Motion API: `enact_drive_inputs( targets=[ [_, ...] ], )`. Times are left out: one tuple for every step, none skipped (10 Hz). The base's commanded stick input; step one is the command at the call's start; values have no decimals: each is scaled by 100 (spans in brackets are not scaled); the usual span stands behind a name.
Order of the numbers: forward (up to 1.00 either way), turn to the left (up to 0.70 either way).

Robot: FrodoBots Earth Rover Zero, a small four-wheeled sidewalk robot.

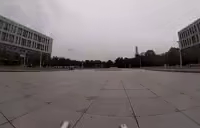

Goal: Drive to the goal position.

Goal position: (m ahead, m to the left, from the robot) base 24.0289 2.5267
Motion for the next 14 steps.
enact_drive_inputs(
  targets=[
    [5, 0],
    [5, 0],
    [5, 0],
    [5, 0],
    [5, 0],
    [5, 0],
    [5, 0],
    [5, 0],
    [5, 0],
    [5, 0],
    [4, 0],
    [5, 0],
    [5, 0],
    [5, 0]
  ],
)
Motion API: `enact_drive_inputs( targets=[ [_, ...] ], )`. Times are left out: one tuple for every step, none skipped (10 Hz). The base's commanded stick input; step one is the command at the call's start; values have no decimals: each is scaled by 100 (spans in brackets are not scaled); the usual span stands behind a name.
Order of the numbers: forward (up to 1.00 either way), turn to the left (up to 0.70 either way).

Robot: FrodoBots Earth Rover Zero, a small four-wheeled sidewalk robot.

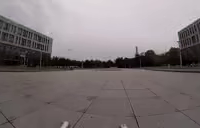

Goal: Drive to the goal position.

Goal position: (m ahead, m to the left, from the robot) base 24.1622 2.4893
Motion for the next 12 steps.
enact_drive_inputs(
  targets=[
    [5, 0],
    [5, 0],
    [5, 0],
    [5, 0],
    [5, 0],
    [5, 0],
    [5, 0],
    [5, 0],
    [5, 0],
    [5, 0],
    [5, 0],
    [5, 0]
  ],
)
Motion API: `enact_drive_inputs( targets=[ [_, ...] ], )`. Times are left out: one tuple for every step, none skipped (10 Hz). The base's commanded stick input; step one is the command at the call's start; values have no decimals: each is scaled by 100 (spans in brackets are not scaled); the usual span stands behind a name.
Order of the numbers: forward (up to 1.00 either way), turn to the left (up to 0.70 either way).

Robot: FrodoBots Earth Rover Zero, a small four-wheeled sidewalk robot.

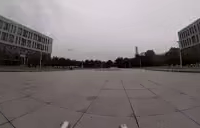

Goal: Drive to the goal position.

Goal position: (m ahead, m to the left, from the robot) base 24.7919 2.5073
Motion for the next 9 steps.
enact_drive_inputs(
  targets=[
    [5, 0],
    [5, 0],
    [5, 0],
    [5, 0],
    [5, 0],
    [5, 0],
    [5, 0],
    [5, 0],
    [5, 0]
  ],
)
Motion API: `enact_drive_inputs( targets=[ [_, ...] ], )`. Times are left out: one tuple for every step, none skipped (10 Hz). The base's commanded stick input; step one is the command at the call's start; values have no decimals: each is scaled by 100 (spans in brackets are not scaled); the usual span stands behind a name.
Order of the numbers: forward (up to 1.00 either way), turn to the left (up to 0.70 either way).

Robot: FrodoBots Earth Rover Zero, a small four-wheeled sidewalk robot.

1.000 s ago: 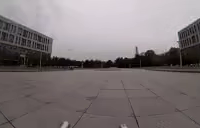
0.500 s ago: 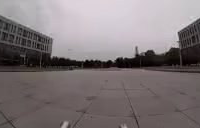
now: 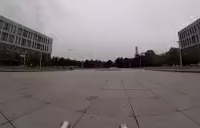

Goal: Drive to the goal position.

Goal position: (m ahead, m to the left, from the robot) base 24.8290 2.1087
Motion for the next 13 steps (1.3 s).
enact_drive_inputs(
  targets=[
    [5, 0],
    [5, 0],
    [5, 0],
    [5, 0],
    [5, 0],
    [5, 0],
    [5, 0],
    [5, 0],
    [5, 0],
    [5, 0],
    [5, 0],
    [5, 0],
    [5, 0]
  ],
)
